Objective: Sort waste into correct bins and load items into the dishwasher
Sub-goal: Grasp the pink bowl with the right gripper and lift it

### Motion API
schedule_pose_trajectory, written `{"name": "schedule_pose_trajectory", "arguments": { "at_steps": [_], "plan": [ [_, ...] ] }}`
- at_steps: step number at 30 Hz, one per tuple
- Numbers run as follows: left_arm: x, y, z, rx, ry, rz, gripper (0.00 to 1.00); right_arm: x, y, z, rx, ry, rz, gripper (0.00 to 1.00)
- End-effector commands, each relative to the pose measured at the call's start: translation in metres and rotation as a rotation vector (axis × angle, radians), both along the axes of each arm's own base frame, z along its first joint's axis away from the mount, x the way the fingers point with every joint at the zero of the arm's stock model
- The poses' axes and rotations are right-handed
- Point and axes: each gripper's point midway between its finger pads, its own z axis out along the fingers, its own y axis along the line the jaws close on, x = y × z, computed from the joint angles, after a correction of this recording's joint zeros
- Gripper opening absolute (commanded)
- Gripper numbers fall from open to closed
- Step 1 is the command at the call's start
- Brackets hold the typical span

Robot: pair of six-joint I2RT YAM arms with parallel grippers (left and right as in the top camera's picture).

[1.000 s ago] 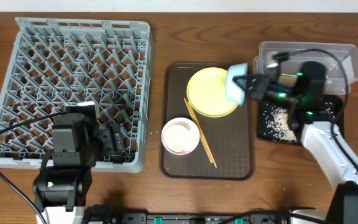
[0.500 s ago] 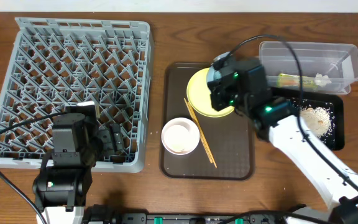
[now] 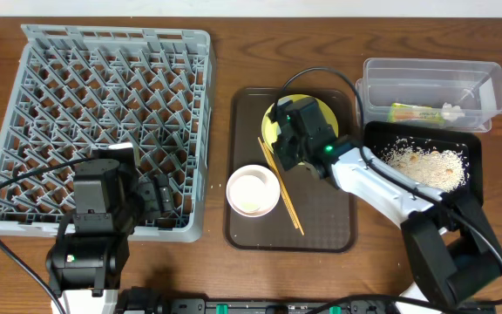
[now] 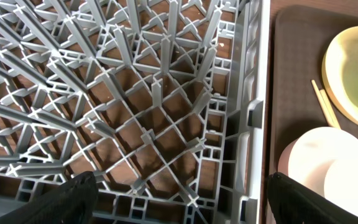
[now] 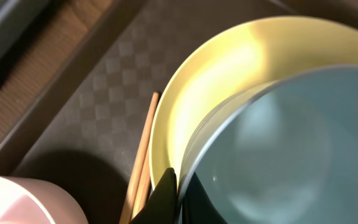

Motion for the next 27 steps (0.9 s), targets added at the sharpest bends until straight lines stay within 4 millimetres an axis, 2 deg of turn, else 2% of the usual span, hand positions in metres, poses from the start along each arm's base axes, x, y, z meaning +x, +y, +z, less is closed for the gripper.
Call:
{"name": "schedule_pose_trajectory", "arguments": {
  "at_steps": [1,3,5,7,9,12,14,16,18,23,27],
  "plan": [
    [0.002,0.000,0.008,-0.010,-0.019,0.007,0.88,-0.001,0.006,0.000,-0.016,-0.011,0.022,0.11],
    [0.002,0.000,0.008,-0.011,-0.019,0.007,0.88,-0.002,0.006,0.001,-0.017,-0.010,0.024,0.14],
    [0.002,0.000,0.008,-0.010,-0.019,0.007,0.88,-0.003,0.006,0.004,-0.016,-0.011,0.025,0.21],
    [0.002,0.000,0.008,-0.011,-0.019,0.007,0.88,-0.005,0.010,0.012,0.005,-0.008,0.040,0.23],
    [0.002,0.000,0.008,-0.011,-0.019,0.007,0.88,-0.006,0.016,0.027,0.038,-0.007,0.060,0.28],
    [0.002,0.000,0.008,-0.010,-0.019,0.007,0.88,-0.012,0.026,0.054,0.102,0.008,0.086,0.29],
    [0.002,0.000,0.008,-0.010,-0.018,0.007,0.89,-0.023,0.036,0.069,0.167,0.049,0.121,0.31],
    [0.002,0.000,0.008,-0.010,-0.018,0.007,0.89,-0.038,0.045,0.076,0.226,0.109,0.167,0.37],
    [0.002,0.000,0.008,-0.010,-0.018,0.007,0.88,-0.056,0.049,0.072,0.245,0.194,0.180,0.36],
    [0.002,0.000,0.008,-0.010,-0.019,0.007,0.89,-0.086,0.048,0.049,0.177,0.317,0.188,0.32],
    [0.002,0.000,0.008,-0.011,-0.018,0.007,0.89,-0.096,0.040,0.027,0.054,0.345,0.140,0.32]
  ]
}}
